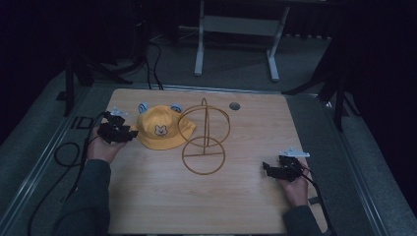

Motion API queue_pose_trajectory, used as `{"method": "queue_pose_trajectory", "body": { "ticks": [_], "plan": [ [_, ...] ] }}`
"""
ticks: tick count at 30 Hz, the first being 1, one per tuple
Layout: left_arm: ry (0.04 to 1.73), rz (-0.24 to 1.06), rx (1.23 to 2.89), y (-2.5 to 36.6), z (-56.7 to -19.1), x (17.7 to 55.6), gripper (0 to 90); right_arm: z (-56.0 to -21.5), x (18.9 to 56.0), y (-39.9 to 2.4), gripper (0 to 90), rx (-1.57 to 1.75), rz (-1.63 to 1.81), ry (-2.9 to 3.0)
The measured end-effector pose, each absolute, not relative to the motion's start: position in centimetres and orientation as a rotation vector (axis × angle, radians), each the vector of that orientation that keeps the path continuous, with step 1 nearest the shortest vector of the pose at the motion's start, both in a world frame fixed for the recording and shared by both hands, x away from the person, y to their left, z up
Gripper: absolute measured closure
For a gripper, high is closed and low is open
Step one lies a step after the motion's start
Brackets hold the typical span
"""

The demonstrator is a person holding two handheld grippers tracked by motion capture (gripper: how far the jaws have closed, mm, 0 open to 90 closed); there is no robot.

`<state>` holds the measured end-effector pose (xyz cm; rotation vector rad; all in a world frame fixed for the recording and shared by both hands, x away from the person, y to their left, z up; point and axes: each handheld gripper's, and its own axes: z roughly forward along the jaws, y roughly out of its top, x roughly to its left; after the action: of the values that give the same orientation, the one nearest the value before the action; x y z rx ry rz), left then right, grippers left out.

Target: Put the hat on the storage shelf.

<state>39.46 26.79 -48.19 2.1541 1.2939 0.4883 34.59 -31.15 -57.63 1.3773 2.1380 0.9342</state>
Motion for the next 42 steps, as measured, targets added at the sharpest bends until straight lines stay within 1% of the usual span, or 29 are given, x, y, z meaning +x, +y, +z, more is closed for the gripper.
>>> {"method": "queue_pose_trajectory", "body": {
  "ticks": [9,11,32,42],
  "plan": [
    [1.233,0.45,2.23,26.2,-47.1,40.1,56.5,-57.6,34.6,-31.1,20.7,1.377,0.934,2.138],
    [1.21,0.45,2.248,26.0,-46.7,40.3,58.4,-57.6,34.6,-31.1,20.7,1.377,0.934,2.138],
    [1.159,0.445,2.311,25.5,-43.9,41.6,58.8,-57.6,34.6,-31.1,20.7,1.377,0.933,2.138],
    [1.119,0.401,2.354,25.1,-42.2,42.5,60.2,-57.6,34.6,-31.1,20.7,1.377,0.933,2.138]
  ]
}}
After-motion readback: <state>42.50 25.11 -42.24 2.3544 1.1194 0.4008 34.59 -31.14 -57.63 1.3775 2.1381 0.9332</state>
